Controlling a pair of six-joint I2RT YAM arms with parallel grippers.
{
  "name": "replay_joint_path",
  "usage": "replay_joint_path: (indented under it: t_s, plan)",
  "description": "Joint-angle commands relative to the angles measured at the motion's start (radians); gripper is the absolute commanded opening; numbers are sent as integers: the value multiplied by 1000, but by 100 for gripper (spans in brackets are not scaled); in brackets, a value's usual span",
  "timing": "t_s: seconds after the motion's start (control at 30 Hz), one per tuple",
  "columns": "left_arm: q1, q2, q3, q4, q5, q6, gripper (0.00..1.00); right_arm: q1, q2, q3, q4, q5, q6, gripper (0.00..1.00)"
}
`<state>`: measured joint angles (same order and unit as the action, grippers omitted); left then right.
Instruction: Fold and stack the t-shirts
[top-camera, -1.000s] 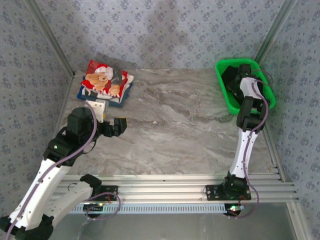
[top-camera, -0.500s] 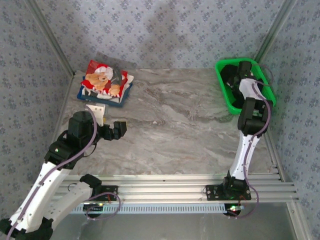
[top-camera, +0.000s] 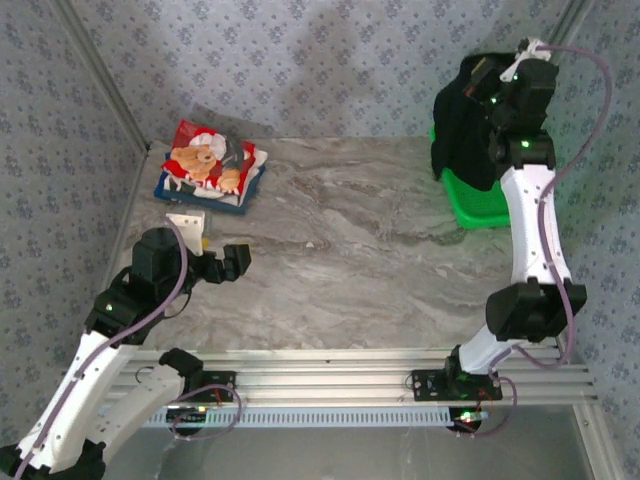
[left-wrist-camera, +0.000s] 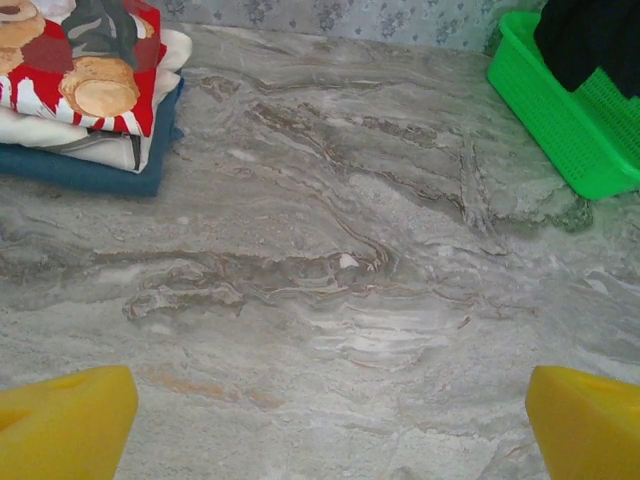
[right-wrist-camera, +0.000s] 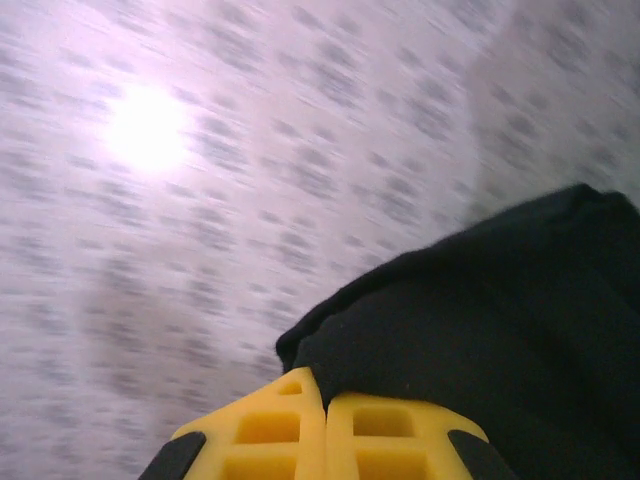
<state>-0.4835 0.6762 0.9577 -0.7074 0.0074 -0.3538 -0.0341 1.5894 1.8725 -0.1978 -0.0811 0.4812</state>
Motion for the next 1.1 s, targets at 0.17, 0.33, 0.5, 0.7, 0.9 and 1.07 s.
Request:
replay_joint_path:
  t_s: [0.17,0.33,0.5,0.7,0.9,1.07]
  plan:
    - [67,26,189,8,-58,-46,100,208,-22,412,-93,-361,65,7]
    - [99,1,253,-26,-60,-75,99,277,19,452,-146,-431,239,7]
    - [100,-81,250,-96,-105,-72,100,330,53,359,-285,-416,234,8]
    - [100,-165,174,-140,-83,-91,100,382,11,-166,-33,-427,303,9]
    - [100,-221,120,-161,-66,-101,100,499,104,-308,53,-430,321,7]
    - [100,-234,164,-199,-106,-69,100,657,148,-205,28,-416,311,8]
